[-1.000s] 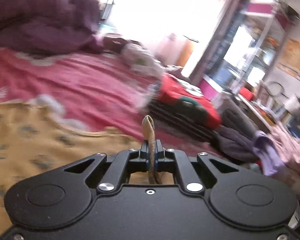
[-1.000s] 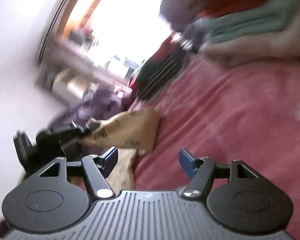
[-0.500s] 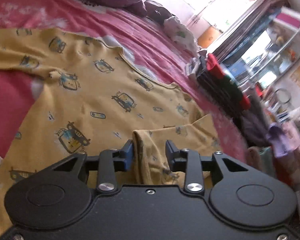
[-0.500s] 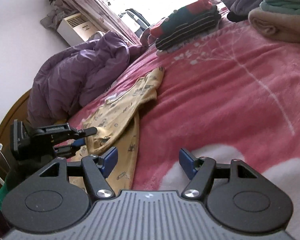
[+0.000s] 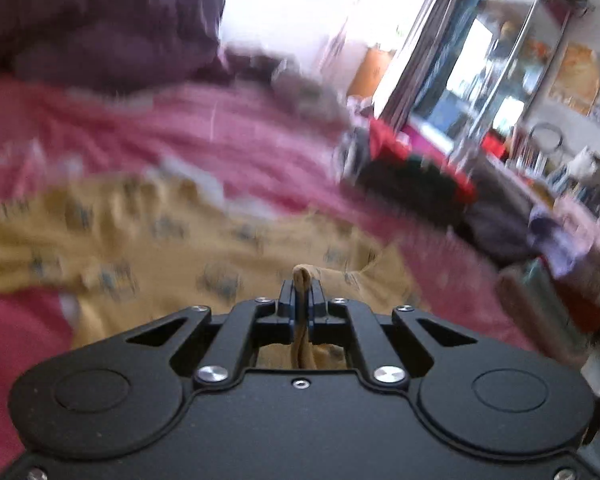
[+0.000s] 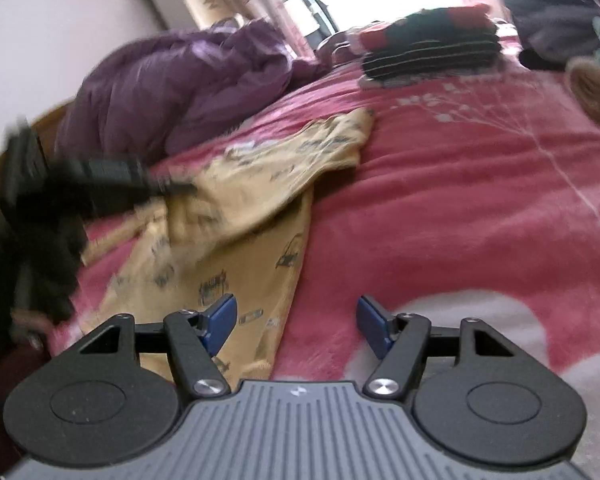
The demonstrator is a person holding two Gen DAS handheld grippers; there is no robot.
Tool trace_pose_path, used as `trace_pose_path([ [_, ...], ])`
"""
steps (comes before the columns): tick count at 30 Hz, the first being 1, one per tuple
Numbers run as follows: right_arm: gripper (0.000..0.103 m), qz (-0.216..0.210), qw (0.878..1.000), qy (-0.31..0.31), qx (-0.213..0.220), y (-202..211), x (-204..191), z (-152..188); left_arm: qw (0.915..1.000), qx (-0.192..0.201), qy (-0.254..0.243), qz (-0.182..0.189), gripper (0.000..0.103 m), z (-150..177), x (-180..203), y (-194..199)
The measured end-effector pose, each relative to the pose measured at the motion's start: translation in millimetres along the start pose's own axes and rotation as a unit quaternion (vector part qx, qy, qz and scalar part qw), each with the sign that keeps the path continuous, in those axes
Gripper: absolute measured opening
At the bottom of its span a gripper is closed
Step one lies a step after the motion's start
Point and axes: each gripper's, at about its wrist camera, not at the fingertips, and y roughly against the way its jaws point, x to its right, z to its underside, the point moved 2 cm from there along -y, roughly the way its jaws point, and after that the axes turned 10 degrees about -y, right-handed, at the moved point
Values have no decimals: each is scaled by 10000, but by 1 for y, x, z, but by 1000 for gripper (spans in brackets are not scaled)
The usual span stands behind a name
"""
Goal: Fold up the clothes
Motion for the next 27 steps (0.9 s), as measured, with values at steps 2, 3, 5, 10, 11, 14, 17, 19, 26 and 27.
trace_pose_path([
  [2,66,95,9995,274,-85,-2,-9,5,9997,245,18,29,3,-15,-7,12],
  [3,64,144,9991,391,-121,-3,-13,7,9995,315,24,29,3,-20,-11,14],
  [5,59,243,9982,532,-147,-3,-20,12,9992,400,23,44,3,-30,-21,16],
  [10,34,442,9974,553,-158,-4,-30,19,9978,614,214,101,3,-39,-51,15],
  [11,30,482,9973,543,-148,-4,-31,20,9972,675,298,122,3,-38,-59,15],
  [14,9,531,9976,433,-72,-1,-35,22,9933,849,729,283,3,-18,-84,15],
  [17,7,582,9974,413,28,3,-42,24,9883,795,1248,369,3,-3,-107,10],
  [19,6,572,9969,529,62,4,-51,25,9866,797,1359,428,3,-8,-113,9],
  [26,6,400,9957,793,245,-2,-81,20,9841,1172,1068,803,3,-42,-106,19],
  [27,6,357,9957,812,257,-2,-85,19,9830,1240,1073,823,3,-48,-107,21],
])
